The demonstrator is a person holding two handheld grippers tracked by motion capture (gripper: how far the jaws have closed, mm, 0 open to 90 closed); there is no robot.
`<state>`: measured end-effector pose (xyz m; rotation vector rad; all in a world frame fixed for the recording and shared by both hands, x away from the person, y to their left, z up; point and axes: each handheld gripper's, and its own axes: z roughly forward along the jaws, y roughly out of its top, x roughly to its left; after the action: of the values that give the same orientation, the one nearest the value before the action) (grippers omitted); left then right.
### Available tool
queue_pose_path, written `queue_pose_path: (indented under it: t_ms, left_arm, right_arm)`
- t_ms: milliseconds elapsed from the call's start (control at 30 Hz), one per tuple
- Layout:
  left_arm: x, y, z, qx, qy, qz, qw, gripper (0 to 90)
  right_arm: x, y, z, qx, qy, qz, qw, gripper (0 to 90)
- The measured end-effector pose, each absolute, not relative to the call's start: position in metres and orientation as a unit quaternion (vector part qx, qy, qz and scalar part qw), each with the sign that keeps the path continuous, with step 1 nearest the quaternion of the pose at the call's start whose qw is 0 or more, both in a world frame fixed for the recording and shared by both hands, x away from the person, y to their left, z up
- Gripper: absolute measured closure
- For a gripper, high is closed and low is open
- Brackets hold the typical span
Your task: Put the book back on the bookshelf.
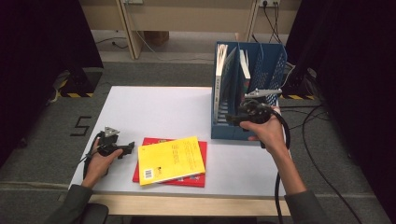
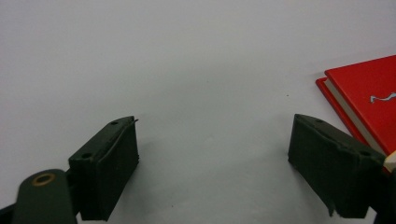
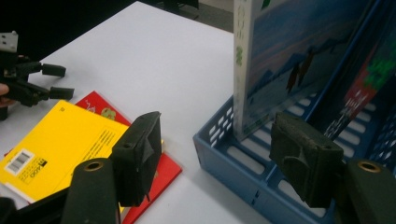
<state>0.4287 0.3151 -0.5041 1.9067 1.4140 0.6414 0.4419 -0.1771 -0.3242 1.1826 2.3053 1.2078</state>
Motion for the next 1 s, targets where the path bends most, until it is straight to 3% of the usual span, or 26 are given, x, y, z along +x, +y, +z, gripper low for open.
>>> queue_pose_path:
  t_ms: [267,533,700,767,1000]
  left_arm:
    - [0.428,0.314,-0.504,0.733,0.538,0.249,0.335,16.0]
    - [0.426,0.314,-0.503,0.737,0.530,0.250,0.335,16.1]
    - [0.423,0.313,-0.503,0.740,0.526,0.251,0.336,16.1]
    - [0.421,0.313,-0.502,0.741,0.525,0.248,0.336,16.0]
    - [0.412,0.312,-0.501,0.745,0.525,0.237,0.338,15.4]
  right_arm:
    - [0.424,-0.180,-0.373,0.415,0.797,0.421,0.123,34.1]
    - [0.408,-0.177,-0.401,0.411,0.793,0.435,0.114,26.7]
    - [0.402,-0.178,-0.418,0.428,0.771,0.466,0.074,23.4]
    - [0.401,-0.178,-0.423,0.424,0.772,0.469,0.063,17.8]
    - [0.395,-0.176,-0.434,0.429,0.780,0.451,0.062,20.0]
